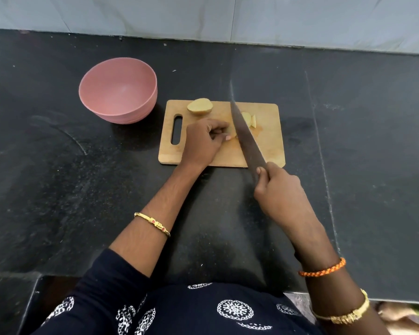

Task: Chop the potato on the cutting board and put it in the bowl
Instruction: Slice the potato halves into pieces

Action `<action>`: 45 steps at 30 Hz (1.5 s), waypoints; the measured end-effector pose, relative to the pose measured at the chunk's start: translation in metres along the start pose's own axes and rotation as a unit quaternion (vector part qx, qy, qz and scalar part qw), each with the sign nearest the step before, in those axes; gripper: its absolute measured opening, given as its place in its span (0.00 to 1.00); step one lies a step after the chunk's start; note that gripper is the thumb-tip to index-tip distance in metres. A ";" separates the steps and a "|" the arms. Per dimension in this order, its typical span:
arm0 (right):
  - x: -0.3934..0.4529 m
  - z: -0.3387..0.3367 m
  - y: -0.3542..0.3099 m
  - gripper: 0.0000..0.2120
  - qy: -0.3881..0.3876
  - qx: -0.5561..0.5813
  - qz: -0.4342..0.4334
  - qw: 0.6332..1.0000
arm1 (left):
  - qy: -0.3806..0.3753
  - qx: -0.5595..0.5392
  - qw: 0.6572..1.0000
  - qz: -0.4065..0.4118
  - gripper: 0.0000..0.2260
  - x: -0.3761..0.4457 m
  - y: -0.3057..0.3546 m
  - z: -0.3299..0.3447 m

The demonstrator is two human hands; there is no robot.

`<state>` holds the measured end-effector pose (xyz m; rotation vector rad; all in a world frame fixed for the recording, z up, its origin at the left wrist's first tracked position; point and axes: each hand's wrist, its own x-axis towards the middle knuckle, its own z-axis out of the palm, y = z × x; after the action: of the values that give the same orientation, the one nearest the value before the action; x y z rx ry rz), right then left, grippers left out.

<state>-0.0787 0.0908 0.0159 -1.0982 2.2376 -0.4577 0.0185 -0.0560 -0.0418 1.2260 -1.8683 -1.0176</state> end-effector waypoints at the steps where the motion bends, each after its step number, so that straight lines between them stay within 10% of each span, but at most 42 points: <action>1: 0.000 -0.001 0.000 0.12 0.013 0.016 -0.002 1.000 | -0.011 0.021 1.000 0.006 0.14 0.000 0.001 0.000; 16: 0.015 0.001 -0.011 0.11 0.012 0.037 -0.004 0.999 | -0.073 0.210 0.973 0.067 0.13 0.006 0.015 -0.006; 45: 0.026 0.002 -0.022 0.11 -0.007 0.003 -0.052 0.999 | -0.084 0.066 0.989 -0.102 0.15 0.011 0.017 -0.027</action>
<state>-0.0763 0.0568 0.0172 -1.2143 2.1733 -0.4971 0.0307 -0.0686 -0.0133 1.4743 -1.9961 -1.1506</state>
